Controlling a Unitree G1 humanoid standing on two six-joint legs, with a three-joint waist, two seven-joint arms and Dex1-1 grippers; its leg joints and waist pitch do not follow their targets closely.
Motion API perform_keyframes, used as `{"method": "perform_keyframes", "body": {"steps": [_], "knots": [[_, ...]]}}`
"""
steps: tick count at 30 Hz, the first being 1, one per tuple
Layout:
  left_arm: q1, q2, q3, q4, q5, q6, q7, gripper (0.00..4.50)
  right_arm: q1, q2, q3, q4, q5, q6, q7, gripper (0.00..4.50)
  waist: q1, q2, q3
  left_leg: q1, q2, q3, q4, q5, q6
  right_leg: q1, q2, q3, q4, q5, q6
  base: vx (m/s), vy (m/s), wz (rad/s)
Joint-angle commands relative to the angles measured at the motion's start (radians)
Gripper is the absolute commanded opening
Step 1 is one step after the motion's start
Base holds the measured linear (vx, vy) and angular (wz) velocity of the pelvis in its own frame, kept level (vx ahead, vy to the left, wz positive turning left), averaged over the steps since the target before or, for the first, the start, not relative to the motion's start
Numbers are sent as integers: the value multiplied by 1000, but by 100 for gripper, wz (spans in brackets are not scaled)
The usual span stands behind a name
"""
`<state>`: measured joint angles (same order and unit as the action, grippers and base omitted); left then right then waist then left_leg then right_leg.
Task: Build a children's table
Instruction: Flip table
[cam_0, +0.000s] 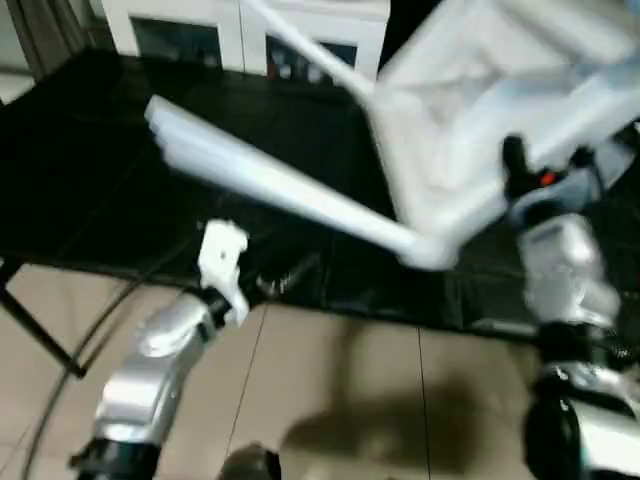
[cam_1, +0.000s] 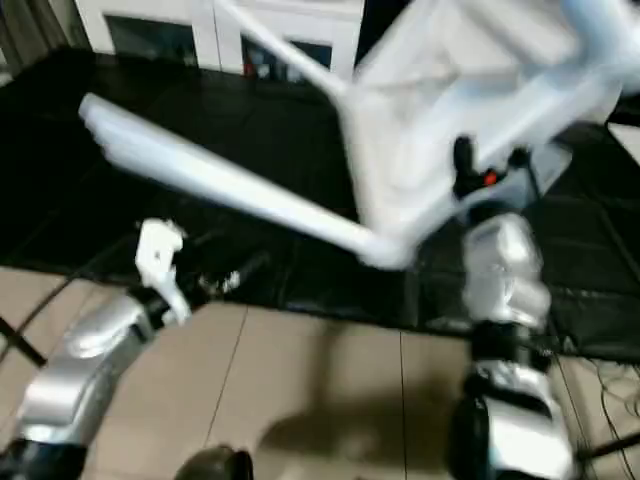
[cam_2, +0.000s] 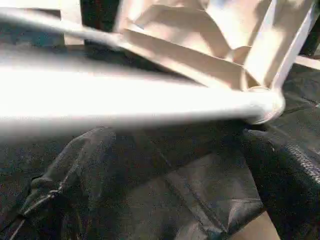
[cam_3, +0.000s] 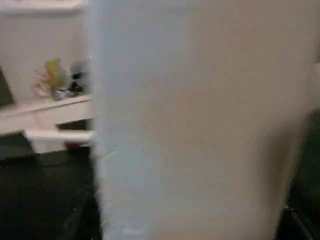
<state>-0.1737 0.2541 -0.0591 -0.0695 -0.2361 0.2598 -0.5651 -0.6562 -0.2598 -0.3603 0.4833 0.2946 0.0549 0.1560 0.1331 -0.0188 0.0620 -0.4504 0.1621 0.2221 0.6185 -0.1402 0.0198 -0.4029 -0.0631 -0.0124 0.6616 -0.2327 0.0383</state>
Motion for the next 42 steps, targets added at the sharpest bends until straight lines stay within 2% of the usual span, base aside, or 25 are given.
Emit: {"method": "perform_keyframes", "body": {"steps": [1, 3, 5, 6, 8, 10, 14, 15, 16, 17, 18, 19, 21, 22, 23, 24, 25, 29, 30, 33, 34, 36, 38, 40, 42], "knots": [[-28, 10, -19, -27, 24, 1, -14, 450, -8, -10, 7, -67, -44, -11, -61, 190, -15, -11, -72, 70, 69, -44, -84, -326, -111, 7, -79, 32, -102, -243, -112, 0, 0, 0], [-43, 26, -27, -57, 26, 14, -17, 450, -9, -6, 31, -75, -94, -7, -113, 188, -25, -8, -74, 77, 69, -45, -86, -339, -126, -1, -73, 29, -99, -232, -111, 0, 0, 0], [-56, 45, -40, -102, 16, 34, -40, 450, -17, -11, 74, -61, -155, -7, -137, 188, -33, -10, -74, 76, 69, -45, -87, -337, -128, -1, -71, 27, -95, -191, -118, 0, 0, 0], [-56, 45, -40, -102, 16, 34, -40, 450, -17, -11, 74, -61, -155, -7, -137, 188, -37, -12, -74, 72, 68, -45, -86, -321, -121, 5, -71, 27, -92, -164, -123, 0, 0, 0], [-67, 64, -53, -153, -4, 62, -59, 450, -18, -9, 119, -73, -200, 16, -176, 188, -40, -10, -75, 72, 66, -42, -83, -298, -108, 6, -70, 27, -90, -134, -126, 0, 0, 0], [-87, 71, -55, -185, -5, 80, -58, 450, -29, 11, 142, -69, -205, 21, -171, 188, -45, -13, -75, 68, 64, -40, -81, -276, -98, 10, -71, 28, -89, -113, -131, 0, 0, 0], [-146, 80, -55, -201, 43, 102, -15, 450, -52, 38, 178, -41, -221, 21, -156, 188, -52, -12, -74, 67, 64, -40, -77, -259, -75, 12, -70, 29, -90, -108, -135, 0, 0, 0], [-171, 87, -60, -192, 91, 94, 13, 450, -55, 38, 188, -33, -229, 30, -159, 188, -55, -19, -74, 66, 65, -40, -77, -252, -73, 15, -69, 29, -90, -109, -132, 0, 0, 0], [-199, 99, -67, -181, 137, 81, 33, 450, -55, 40, 194, -28, -224, 37, -153, 188, -54, -16, -74, 68, 66, -40, -75, -249, -73, 14, -69, 30, -90, -109, -130, 0, 0, 0], [-225, 110, -72, -165, 179, 56, 50, 450, -53, 45, 190, -27, -211, 48, -147, 188, -56, -22, -74, 67, 65, -40, -73, -246, -67, 16, -70, 30, -90, -120, -126, 0, 0, 0], [-240, 115, -75, -152, 206, 37, 63, 450, -49, 47, 188, -29, -205, 57, -146, 244, -58, -20, -73, 65, 65, -40, -73, -241, -66, 16, -70, 31, -92, -127, -123, 0, 0, 0], [-256, 119, -77, -137, 228, 20, 75, 450, -46, 47, 189, -30, -208, 63, -149, 258, -58, -19, -74, 66, 65, -40, -73, -240, -67, 16, -70, 31, -93, -127, -122, 0, 0, 0], [-280, 128, -85, -119, 257, 1, 96, 450, -42, 46, 193, -30, -215, 69, -155, 271, -61, -20, -75, 69, 65, -41, -74, -234, -76, 14, -67, 28, -89, -117, -127, 0, 0, 0], [-320, 114, -79, -69, 275, -68, 130, 450, -37, 48, 190, -19, -221, 76, -164, 271, -61, -20, -75, 69, 66, -41, -75, -234, -78, 15, -68, 28, -90, -116, -128, 0, 0, 0], [-328, 109, -77, -58, 280, -81, 142, 450, -36, 48, 189, -16, -223, 77, -168, 286, -61, -24, -74, 70, 64, -39, -74, -245, -81, 13, -68, 29, -92, -124, -131, 0, 0, 0], [-344, 101, -72, -37, 290, -106, 165, 450, -35, 48, 188, -10, -228, 78, -176, 286, -60, -19, -77, 73, 67, -42, -75, -248, -90, 14, -69, 28, -89, -116, -134, 0, 0, 0], [-376, 91, -75, 10, 320, -166, 206, 450, -34, 46, 188, 10, -239, 78, -197, 298, -62, -21, -76, 73, 66, -41, -76, -250, -93, 13, -67, 27, -89, -109, -134, 0, 0, 0], [-457, 128, -138, 139, 489, -323, 322, 450, -39, 36, 193, 83, -252, 59, -211, 298, -60, -25, -80, 74, 65, -44, -76, -269, -100, 13, -68, 27, -95, -97, -123, 0, 0, 0], [-472, 134, -146, 157, 509, -355, 333, 450, -41, 34, 195, 98, -258, 53, -213, 298, -61, -24, -82, 73, 66, -47, -78, -270, -106, 18, -72, 25, -89, -95, -126, 0, 0, 0], [-513, 145, -156, 207, 576, -427, 414, 450, -47, 29, 201, 150, -281, 43, -225, 298, -58, -23, -82, 78, 67, -44, -77, -276, -113, 12, -71, 24, -89, -83, -141, 0, 0, 0], [-536, 161, -176, 247, 635, -472, 459, 450, -52, 30, 197, 177, -286, 30, -227, 298, -55, -21, -83, 78, 67, -45, -77, -279, -113, 13, -72, 25, -88, -79, -144, 0, 0, 0], [-547, 166, -182, 271, 664, -504, 487, 450, -55, 29, 198, 191, -283, 21, -227, 298, -53, -22, -83, 77, 67, -44, -76, -282, -111, 13, -72, 24, -88, -75, -144, 0, 0, 0], [-577, 178, -181, 301, 721, -579, 568, 450, -67, 24, 202, 233, -284, 4, -228, 271, -51, -20, -84, 77, 68, -45, -76, -281, -112, 13, -72, 24, -86, -64, -148, 0, 0, 0], [-590, 185, -175, 298, 747, -616, 605, 450, -72, 22, 205, 255, -287, -1, -224, 271, -48, -20, -84, 77, 69, -45, -76, -273, -112, 13, -73, 23, -84, -51, -156, 0, 0, 0], [-604, 195, -172, 298, 790, -648, 659, 450, -78, 20, 207, 278, -291, -11, -219, 246, -48, -20, -84, 78, 69, -45, -76, -286, -113, 12, -72, 22, -84, -60, -158, 0, 0, 0]]}}
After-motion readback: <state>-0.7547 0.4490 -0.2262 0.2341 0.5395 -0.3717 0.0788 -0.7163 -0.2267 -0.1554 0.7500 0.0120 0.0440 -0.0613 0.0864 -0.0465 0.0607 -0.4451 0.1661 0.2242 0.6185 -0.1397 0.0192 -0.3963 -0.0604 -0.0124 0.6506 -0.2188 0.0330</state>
